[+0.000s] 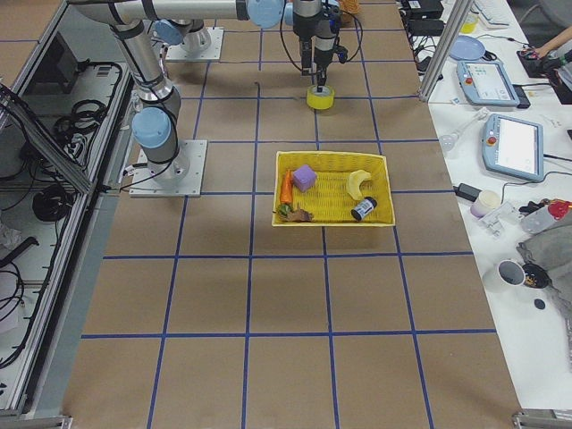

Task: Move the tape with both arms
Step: 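Grasp the tape roll with the left gripper and carry it toward the wicker basket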

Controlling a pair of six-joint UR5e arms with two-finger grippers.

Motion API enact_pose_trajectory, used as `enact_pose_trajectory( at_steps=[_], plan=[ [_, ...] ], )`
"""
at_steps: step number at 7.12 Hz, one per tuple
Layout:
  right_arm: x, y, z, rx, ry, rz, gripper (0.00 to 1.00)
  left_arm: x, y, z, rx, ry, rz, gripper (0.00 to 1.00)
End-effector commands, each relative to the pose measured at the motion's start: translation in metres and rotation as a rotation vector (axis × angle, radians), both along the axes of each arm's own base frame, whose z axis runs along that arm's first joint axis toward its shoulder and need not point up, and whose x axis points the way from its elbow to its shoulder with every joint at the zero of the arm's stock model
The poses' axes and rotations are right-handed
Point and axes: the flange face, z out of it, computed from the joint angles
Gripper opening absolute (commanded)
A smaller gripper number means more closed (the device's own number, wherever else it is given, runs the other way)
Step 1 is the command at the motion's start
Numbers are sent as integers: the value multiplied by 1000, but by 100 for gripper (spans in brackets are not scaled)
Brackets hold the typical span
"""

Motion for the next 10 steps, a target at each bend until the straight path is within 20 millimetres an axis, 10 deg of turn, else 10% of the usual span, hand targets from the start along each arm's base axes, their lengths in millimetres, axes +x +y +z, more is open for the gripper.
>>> enact_pose_trajectory(
  at_steps=[1, 3, 5, 7, 10],
  plan=[
    [0, 0, 0, 0, 1, 1, 100, 19, -9, 44, -15, -25, 23, 0],
    [-1, 0, 0, 0, 3, 1, 100, 107, -41, 143, 22, -110, -27, 0],
    [-1, 0, 0, 0, 3, 1, 100, 239, -62, 222, 44, -153, -58, 0],
    [-1, 0, 0, 0, 0, 1, 100, 403, -59, 226, 48, -194, -99, 0],
    [-1, -1, 1, -6, 3, 2, 100, 589, -40, 165, 1, -203, -158, 0]
  ],
)
